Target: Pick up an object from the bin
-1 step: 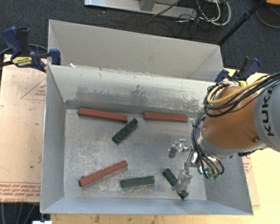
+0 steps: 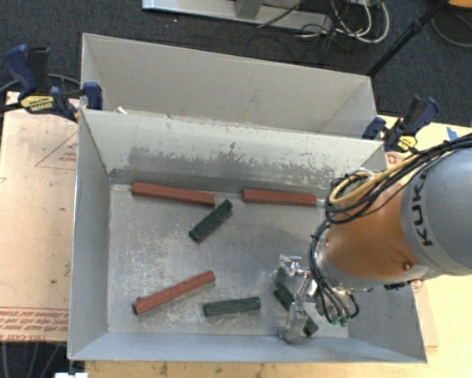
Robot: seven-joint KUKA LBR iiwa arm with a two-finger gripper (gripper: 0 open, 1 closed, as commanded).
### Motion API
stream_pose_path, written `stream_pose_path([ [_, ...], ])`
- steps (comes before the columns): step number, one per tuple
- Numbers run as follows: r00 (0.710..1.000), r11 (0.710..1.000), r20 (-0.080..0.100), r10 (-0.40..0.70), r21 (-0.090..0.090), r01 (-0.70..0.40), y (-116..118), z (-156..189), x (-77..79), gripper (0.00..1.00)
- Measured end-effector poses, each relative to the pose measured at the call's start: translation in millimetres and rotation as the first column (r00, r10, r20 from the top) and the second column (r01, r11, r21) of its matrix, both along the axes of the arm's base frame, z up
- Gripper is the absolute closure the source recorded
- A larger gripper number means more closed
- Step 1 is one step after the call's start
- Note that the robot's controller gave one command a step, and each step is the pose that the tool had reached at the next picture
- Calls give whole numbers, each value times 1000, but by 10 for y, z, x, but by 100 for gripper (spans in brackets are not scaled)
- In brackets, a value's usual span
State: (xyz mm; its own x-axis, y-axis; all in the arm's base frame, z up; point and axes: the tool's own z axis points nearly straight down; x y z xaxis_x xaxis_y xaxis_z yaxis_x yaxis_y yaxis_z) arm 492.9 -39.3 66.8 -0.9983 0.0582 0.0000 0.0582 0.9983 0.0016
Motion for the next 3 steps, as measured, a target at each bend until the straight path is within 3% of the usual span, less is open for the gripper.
stream_pose_path([
  [1,1000,1000,1,3,-1,-3,1,35,9,100],
  [2,1000,1000,11,22,-3,-22,-125,1052,259,100],
  [3,1000,1000,2,23,-1,-23,-119,1003,235,0],
])
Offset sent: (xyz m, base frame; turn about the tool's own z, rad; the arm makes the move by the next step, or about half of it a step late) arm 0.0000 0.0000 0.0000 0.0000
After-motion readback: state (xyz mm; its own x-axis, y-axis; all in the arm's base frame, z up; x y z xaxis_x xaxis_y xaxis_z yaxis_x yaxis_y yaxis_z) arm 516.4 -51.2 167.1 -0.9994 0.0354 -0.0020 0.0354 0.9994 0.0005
